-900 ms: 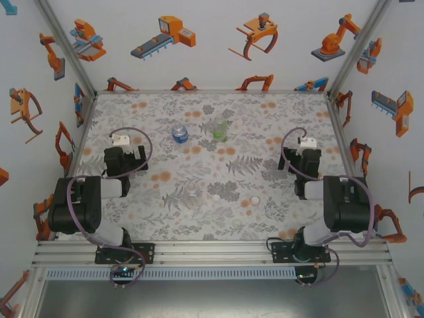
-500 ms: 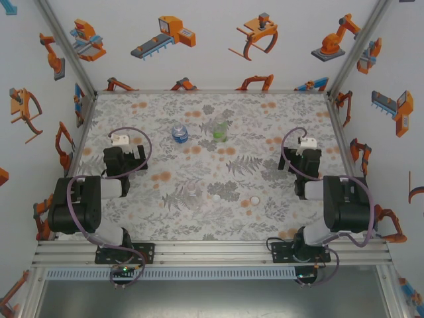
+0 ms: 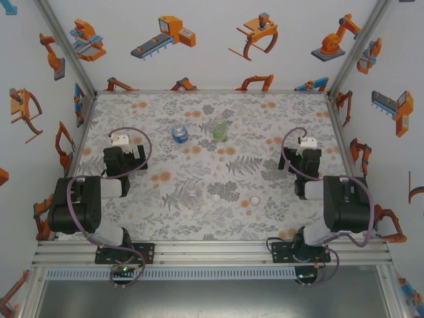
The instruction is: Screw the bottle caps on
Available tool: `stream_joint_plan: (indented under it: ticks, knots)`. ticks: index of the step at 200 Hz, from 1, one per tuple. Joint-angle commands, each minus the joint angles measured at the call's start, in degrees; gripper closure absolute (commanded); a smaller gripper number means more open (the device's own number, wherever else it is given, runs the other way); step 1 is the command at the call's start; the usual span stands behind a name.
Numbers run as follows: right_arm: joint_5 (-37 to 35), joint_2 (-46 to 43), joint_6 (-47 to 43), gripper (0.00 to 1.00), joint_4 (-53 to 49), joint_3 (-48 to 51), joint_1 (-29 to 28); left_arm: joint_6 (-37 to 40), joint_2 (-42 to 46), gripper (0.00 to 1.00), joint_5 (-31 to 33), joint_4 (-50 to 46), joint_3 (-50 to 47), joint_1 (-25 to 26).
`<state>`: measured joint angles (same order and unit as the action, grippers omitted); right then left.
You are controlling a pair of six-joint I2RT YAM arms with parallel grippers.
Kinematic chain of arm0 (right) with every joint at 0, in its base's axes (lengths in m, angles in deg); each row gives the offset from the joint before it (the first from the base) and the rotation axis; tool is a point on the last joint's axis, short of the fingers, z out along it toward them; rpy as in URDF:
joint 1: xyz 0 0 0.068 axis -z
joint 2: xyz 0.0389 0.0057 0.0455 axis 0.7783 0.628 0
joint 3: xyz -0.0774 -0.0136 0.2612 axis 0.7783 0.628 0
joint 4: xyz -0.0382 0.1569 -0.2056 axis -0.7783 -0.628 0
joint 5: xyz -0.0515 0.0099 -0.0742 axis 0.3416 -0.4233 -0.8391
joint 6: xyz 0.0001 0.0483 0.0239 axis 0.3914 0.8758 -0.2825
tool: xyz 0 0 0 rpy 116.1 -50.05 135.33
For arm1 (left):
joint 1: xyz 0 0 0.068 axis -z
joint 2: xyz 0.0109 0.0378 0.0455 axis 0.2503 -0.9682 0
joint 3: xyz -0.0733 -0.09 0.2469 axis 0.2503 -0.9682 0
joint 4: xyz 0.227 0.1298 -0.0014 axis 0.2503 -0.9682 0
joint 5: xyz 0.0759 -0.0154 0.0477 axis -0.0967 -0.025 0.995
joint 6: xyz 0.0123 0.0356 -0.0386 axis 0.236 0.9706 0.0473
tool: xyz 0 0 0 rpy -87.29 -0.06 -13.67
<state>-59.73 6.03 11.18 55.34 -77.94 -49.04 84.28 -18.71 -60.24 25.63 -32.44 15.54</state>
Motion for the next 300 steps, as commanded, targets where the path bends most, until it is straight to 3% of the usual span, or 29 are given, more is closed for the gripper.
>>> stream_joint_plan:
  ticks: [1,74,116,161,204,254,300]
  knots:
    - [0.5,0.6,0.3,0.01,2.4,-1.7,0.3,-1.0,-0.2,0.03,-0.4,1.5,1.0,-0.2]
    - [1.3,0.1,-0.2,0.04,1.9,-1.7,0.3,-0.9,0.1,0.03,0.2,1.9,0.7,-0.1]
    - [1.2,-6.8,-0.5,0.05,-10.1,-5.4,0.2,-0.8,4.3,0.03,4.2,-3.0,1.6,1.2]
    - [4.4,-13.7,-1.4,0.06,-19.3,-9.6,-0.7,-1.8,9.9,0.03,10.9,-15.9,5.9,3.5]
    - [9.7,-18.2,-1.1,0.09,-28.3,-13.8,-4.2,-5.7,16.9,0.03,11.6,-28.9,10.4,4.9]
    - [22.5,-20.3,-5.2,0.11,-34.0,-16.7,-13.1,-11.8,23.6,0.03,5.6,-50.3,20.1,5.2]
    - [37.2,-18.5,-10.1,0.16,-34.8,-18.2,-21.8,-10.4,24.7,0.03,-1.8,-67.6,30.8,5.3]
